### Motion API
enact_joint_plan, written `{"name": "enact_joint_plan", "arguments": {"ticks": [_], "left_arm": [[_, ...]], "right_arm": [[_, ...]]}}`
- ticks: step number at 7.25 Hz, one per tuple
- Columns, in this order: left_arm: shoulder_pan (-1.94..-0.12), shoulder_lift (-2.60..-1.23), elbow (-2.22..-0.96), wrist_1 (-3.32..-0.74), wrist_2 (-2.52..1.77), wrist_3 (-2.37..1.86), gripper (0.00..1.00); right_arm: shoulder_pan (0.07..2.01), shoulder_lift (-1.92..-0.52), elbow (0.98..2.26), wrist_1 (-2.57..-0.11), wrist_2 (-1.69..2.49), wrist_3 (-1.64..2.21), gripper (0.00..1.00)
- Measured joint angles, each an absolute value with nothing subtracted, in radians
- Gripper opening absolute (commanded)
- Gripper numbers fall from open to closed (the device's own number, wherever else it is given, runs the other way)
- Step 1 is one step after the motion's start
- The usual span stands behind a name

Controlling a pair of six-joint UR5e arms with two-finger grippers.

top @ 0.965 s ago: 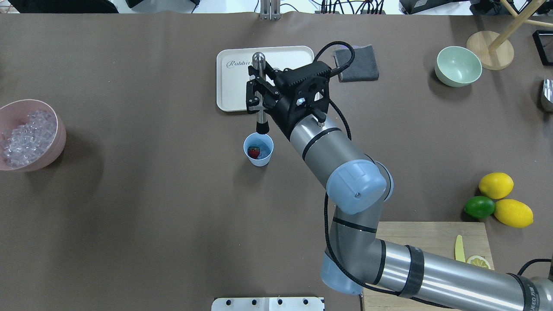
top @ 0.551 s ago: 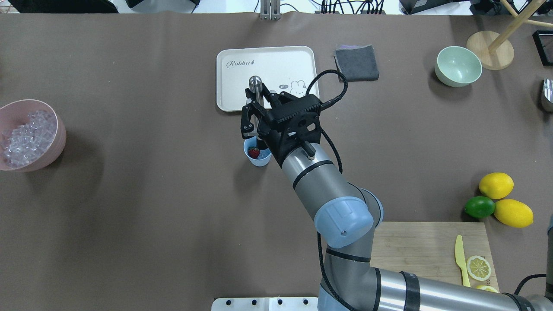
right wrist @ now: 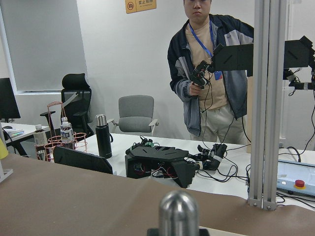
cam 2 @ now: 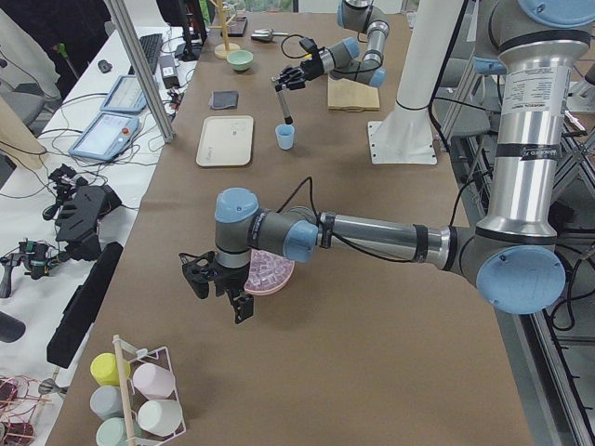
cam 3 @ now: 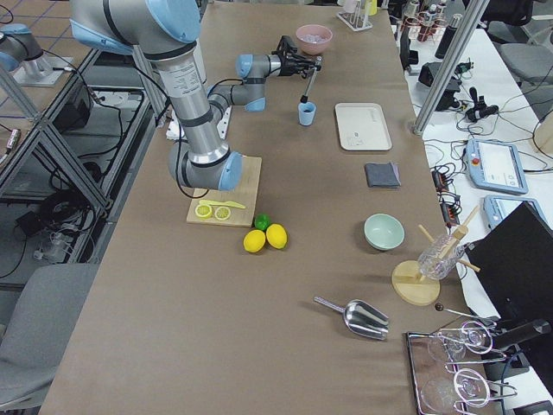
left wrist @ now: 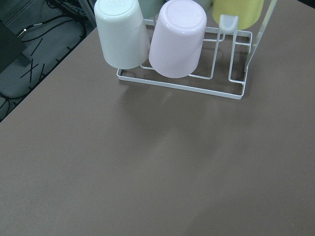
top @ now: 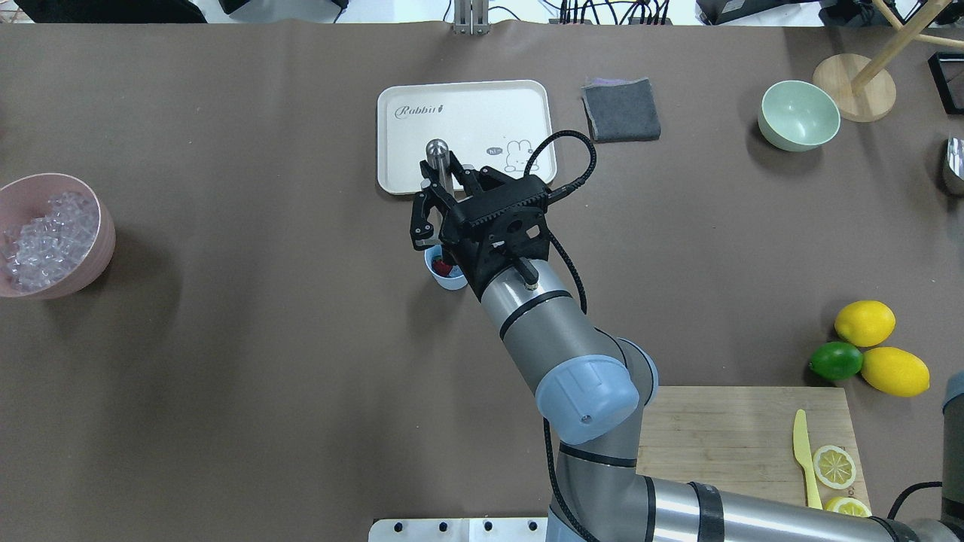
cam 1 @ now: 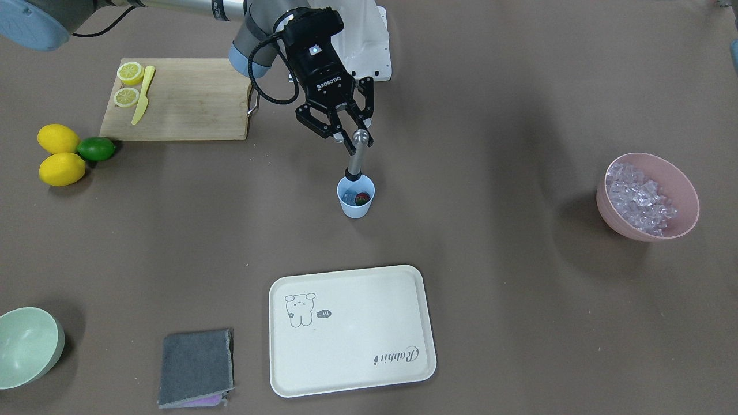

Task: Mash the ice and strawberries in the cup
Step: 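Press the muddler down repeatedly on the ice and strawberry in the cup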

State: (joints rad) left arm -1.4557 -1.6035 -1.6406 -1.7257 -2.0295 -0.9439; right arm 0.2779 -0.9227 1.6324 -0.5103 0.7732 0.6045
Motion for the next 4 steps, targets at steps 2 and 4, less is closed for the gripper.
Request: {"name": "enact_joint_plan", "arguments": {"ticks": [2,4], "left_arm": [[-1.456,-1.603,-1.631,-1.727,-2.03,-0.942,0.98],[-1.456,-1.603,-1.627,-1.728,-2.03,-0.943,0.98]], "right_arm": [[0.278,-0.917,1.626,-0.511,0.773,0.604,0.0],[0.278,-0.917,1.613,-0.511,0.773,0.604,0.0]]}}
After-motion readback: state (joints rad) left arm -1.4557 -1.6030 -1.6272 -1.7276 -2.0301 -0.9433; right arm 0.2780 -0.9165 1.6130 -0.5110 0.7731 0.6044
